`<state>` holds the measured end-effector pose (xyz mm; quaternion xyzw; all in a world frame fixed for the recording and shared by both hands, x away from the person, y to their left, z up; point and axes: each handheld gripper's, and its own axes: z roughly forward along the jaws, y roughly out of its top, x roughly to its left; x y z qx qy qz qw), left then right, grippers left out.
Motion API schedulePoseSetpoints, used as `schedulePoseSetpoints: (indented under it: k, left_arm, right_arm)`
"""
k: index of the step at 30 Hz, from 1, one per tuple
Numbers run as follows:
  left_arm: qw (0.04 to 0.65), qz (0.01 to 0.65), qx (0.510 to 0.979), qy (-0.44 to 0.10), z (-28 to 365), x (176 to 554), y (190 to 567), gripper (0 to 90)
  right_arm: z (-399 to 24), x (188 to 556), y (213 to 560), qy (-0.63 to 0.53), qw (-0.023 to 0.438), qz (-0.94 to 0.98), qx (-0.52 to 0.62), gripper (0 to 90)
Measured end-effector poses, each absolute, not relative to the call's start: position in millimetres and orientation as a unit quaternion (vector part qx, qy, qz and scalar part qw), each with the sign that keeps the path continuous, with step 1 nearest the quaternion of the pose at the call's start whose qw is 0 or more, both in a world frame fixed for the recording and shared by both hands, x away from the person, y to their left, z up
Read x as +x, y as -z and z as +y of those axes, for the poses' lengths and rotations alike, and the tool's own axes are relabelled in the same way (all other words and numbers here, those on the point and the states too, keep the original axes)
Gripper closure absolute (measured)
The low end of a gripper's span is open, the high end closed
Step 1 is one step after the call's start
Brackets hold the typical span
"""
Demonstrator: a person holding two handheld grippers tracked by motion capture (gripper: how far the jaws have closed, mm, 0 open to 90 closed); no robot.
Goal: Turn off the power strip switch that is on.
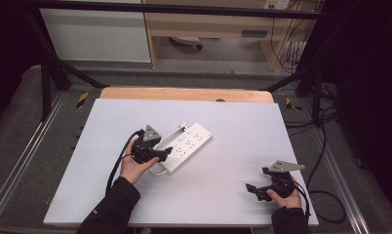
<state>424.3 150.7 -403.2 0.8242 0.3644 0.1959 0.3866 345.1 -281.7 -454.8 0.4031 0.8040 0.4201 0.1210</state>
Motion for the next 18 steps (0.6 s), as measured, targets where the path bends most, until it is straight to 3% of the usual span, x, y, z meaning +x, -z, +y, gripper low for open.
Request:
schedulePoseSetpoints:
  k: [18]
  left_arm:
    - [0.389, 0.367, 0.822, -0.197, 141.7, 427.9, 408.1, 57.2]
  right_arm:
    - [-281.6, 345.1, 454.8, -0.42, 0.121, 0.804, 0.403, 1.2]
